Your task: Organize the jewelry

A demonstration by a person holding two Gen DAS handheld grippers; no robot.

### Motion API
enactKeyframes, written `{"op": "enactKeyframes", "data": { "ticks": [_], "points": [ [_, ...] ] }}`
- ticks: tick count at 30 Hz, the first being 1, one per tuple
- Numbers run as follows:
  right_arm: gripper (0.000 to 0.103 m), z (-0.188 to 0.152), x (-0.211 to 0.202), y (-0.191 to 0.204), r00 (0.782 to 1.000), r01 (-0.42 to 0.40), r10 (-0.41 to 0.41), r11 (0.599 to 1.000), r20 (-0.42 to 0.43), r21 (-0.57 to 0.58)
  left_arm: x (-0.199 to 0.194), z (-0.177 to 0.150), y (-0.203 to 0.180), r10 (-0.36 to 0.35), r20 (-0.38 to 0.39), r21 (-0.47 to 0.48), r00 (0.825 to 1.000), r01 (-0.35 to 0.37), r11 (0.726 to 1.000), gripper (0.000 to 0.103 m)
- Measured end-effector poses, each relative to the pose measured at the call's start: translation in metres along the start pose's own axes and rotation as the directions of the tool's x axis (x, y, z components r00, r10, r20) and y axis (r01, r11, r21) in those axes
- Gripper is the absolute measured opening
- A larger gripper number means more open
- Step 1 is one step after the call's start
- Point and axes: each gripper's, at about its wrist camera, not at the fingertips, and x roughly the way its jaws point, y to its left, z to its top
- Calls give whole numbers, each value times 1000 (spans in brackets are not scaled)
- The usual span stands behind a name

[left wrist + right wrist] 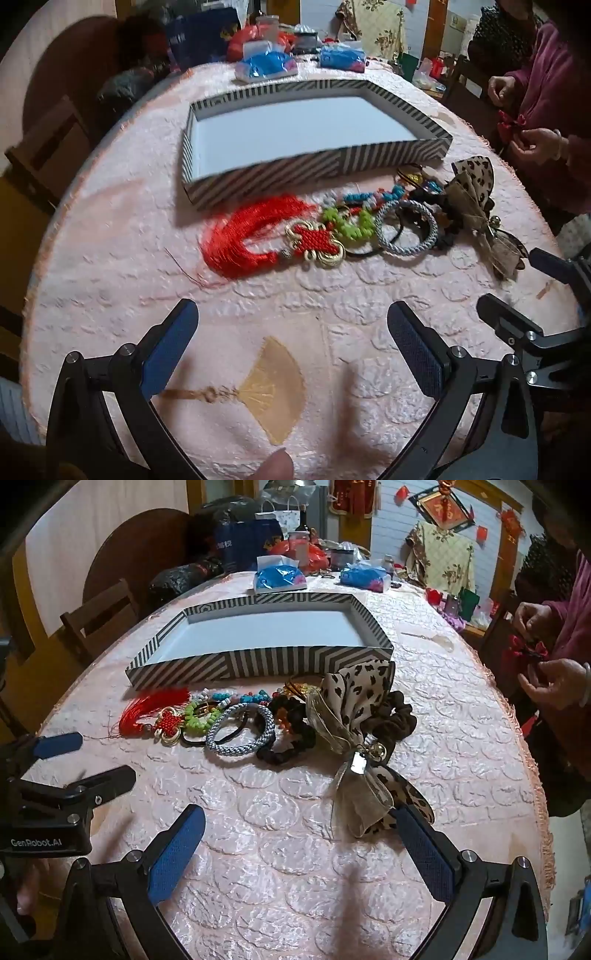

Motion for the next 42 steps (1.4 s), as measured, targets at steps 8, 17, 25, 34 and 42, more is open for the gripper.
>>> {"op": "enactKeyframes", "data": {
  "ticks": [8,17,25,34,42],
  "points": [
    [103,-1,-5,-3,1000,1,-1,1000,8,7,-1,8,9,14,4,-11,1000,-13,1000,103],
    [103,-4,-12,-10,1000,-1,1,1000,21,31,2,5,5,-21,-21,-1,1000,21,1000,103],
    [103,-2,-14,-12,999,12,-13,999,35,41,1,2,5,8,-27,-3,1000,-8,1000,103],
    [103,-2,-14,-11,999,17,-18,999,39,37,-2,1,8,10,-26,-12,1000,-10,1000,103],
    [103,-1,-15,-13,999,17,-19,999,46,42,-2,0,9,25,-30,-15,999,-25,1000,103]
  ]
}}
